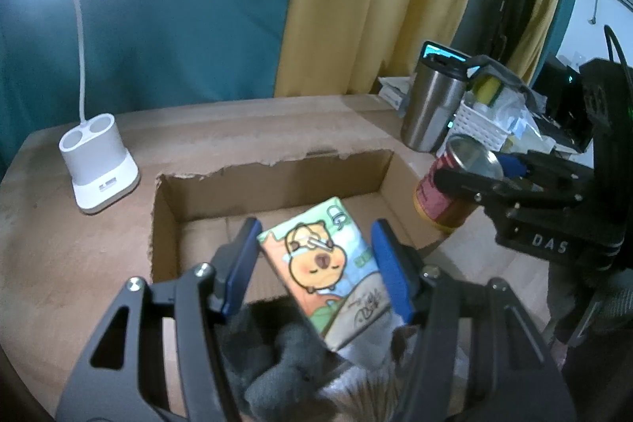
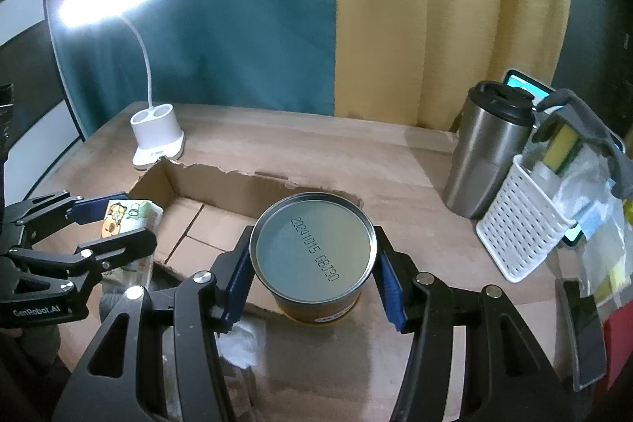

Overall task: Organize objects
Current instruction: 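Carry the tin can and tissue pack over the cardboard box with both grippers, then lower the tin can and tissue pack into the box and open both grippers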

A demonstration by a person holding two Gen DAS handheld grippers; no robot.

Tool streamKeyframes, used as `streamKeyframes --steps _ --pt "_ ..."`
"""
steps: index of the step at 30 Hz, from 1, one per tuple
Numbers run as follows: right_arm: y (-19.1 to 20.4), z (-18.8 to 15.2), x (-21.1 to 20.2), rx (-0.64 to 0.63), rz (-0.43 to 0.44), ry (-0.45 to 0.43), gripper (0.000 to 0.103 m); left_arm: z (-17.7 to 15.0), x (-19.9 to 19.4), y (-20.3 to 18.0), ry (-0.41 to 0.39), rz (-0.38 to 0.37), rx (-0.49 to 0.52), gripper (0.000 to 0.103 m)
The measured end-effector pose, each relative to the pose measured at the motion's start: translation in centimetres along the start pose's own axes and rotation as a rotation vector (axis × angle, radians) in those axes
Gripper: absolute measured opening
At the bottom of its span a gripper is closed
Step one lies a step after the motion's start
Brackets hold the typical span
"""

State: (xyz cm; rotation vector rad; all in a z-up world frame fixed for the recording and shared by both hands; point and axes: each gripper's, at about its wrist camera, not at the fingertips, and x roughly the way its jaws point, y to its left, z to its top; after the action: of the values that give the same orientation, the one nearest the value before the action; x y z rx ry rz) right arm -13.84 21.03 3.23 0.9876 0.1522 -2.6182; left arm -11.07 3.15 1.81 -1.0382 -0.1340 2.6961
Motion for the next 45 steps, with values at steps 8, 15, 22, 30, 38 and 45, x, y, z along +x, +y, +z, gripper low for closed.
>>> streamKeyframes --steps 8,15,22,30,38,45 --pt "0.3 0.7 1.5 -0.004 0.019 0.009 0.058 0.5 1.1 0.4 0.008 -0.001 -0.006 0.059" --pt "0.4 0.3 3.3 0.008 0.04 0.03 0.058 0.6 1.8 0.7 0.024 0.01 -0.012 0.059" --pt "0.2 -0.4 4.6 0.02 0.059 0.056 0.058 0.6 2.8 0.7 0.04 0.016 -0.018 0.059" --pt "0.2 -1.7 6.3 0.02 0.075 0.105 0.058 0.7 3.9 0.8 0.058 0.014 -0.025 0.059" --pt "0.0 -2.4 6.2 0.002 0.097 0.102 0.058 1.2 5.0 0.3 0.072 0.015 -0.014 0.059" --pt "-0.2 -2.5 6.0 -0.007 0.115 0.101 0.058 1.2 6.8 0.2 0.1 0.027 -0.006 0.059"
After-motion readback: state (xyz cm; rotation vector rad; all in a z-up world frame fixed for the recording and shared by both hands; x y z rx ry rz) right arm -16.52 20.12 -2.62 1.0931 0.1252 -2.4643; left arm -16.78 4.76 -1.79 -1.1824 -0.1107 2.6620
